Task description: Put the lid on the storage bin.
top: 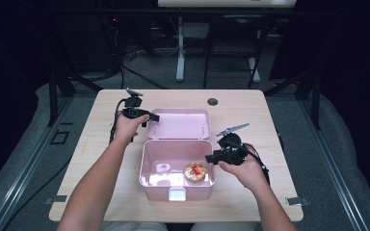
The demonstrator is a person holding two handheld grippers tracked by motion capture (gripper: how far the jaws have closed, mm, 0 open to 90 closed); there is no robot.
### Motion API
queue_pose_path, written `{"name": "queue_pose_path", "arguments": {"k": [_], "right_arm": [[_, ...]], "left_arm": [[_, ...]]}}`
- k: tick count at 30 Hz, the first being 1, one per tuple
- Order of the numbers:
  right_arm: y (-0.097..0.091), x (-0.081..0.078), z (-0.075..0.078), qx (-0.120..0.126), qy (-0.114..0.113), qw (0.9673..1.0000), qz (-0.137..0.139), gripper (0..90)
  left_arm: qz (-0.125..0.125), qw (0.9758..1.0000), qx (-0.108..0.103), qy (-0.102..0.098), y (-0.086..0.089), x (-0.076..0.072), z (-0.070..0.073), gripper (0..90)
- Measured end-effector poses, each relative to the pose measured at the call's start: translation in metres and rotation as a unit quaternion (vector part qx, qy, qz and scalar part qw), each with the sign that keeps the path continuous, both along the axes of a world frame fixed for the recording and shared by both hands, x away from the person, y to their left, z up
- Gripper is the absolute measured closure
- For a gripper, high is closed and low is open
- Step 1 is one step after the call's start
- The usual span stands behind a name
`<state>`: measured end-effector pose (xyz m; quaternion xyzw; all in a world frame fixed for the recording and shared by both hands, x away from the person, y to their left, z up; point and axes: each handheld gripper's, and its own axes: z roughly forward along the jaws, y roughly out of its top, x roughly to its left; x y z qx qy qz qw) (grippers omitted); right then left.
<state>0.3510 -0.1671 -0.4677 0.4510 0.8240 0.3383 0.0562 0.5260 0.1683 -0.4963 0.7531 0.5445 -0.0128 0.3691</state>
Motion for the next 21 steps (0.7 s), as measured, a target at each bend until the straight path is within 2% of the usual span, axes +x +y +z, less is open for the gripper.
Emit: {"name": "queue_pose_path", "arguments": {"k": [3, 5, 11, 17, 19, 21], "right_arm": [[0.0, 0.0, 0.0, 0.0, 0.001, 1.0, 0.0, 61.2], [0.0, 0.0, 0.0, 0.001, 0.001, 1.0, -0.001, 61.0], [0.0, 0.0, 0.0, 0.001, 0.006, 1.0, -0.001, 60.3], [0.001, 0.0, -0.001, -0.002, 0.003, 1.0, -0.002, 60.2], [0.001, 0.0, -0.001, -0.002, 0.003, 1.0, -0.002, 59.5], [0.0, 0.0, -0.001, -0.003, 0.006, 1.0, -0.004, 58.5]], "left_arm": [[-0.004, 1.0, -0.005, 0.006, -0.002, 0.001, -0.004, 54.2], [-0.001, 0.9998, -0.017, 0.005, -0.001, 0.001, -0.003, 55.5], [0.0, 0.9997, -0.021, -0.01, 0.001, -0.001, 0.005, 61.0], [-0.001, 0.9994, -0.015, -0.032, 0.003, -0.006, 0.014, 65.6], [0.002, 0.9989, -0.008, -0.047, 0.004, -0.008, 0.018, 70.6], [-0.002, 0.9983, -0.01, -0.057, 0.004, -0.01, 0.023, 76.9]]}}
